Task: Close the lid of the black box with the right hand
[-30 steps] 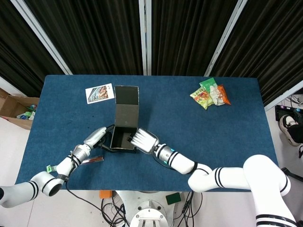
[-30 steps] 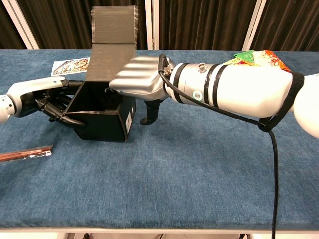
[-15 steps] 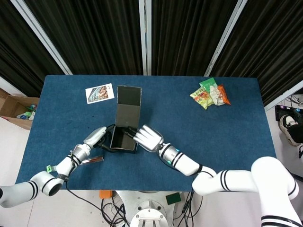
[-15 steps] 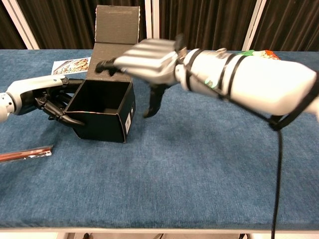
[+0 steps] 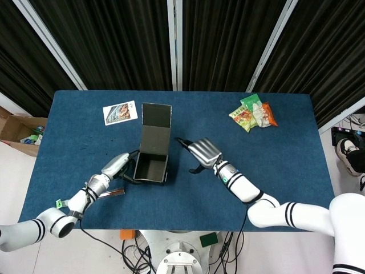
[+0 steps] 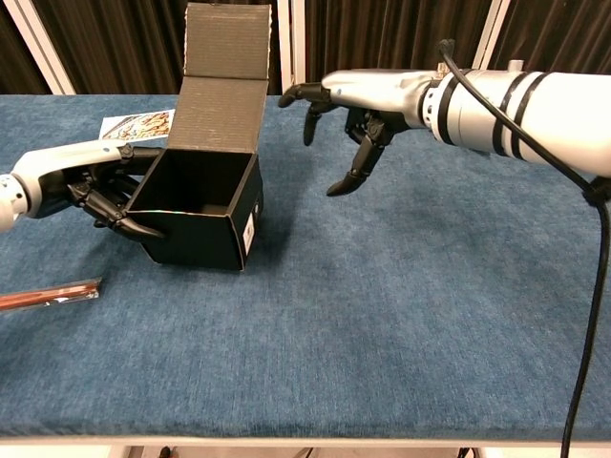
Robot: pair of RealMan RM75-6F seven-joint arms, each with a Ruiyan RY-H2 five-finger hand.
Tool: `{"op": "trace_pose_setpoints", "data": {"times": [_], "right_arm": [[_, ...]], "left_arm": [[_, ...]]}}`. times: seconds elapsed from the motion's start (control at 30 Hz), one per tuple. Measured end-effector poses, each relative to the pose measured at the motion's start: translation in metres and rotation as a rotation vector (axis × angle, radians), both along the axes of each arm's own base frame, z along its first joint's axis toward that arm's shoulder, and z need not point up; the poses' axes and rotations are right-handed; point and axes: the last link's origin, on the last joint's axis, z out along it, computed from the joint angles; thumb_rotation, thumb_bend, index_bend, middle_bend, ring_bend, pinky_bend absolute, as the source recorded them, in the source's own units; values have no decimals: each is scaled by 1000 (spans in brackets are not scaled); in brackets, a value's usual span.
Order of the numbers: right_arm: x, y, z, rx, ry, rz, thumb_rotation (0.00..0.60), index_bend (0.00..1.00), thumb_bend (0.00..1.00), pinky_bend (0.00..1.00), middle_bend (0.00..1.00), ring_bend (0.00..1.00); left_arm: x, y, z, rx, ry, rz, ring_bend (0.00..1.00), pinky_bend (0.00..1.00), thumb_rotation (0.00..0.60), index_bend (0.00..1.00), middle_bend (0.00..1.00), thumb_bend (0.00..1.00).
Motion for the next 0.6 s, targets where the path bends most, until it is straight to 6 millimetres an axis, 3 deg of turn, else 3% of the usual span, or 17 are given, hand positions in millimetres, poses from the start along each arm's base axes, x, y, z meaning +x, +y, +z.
{"op": "trace_pose_setpoints", "data": {"times": [0.1, 0.27, 0.5, 0.6], "right_arm": [[9, -15, -7, 22, -18, -49, 600, 100, 176, 1000, 211, 814], [51, -28, -17, 54, -138, -58, 600, 59, 182, 1000, 182, 814], [76, -16, -17, 142, -292, -59, 600, 53, 189, 1000, 208, 815], [82, -2, -16, 214, -340, -47, 600, 53, 188, 1000, 218, 815]], "left_arm": [[1, 0, -1, -5, 4, -2, 608, 844, 600, 463, 399, 25], [2, 2, -2, -6, 10, 3, 608, 844, 600, 463, 399, 24], [-6, 6, -2, -1, 22, 43, 609, 844, 600, 450, 395, 24], [-6, 6, -3, 2, 28, 40, 609, 844, 600, 373, 365, 24]]}}
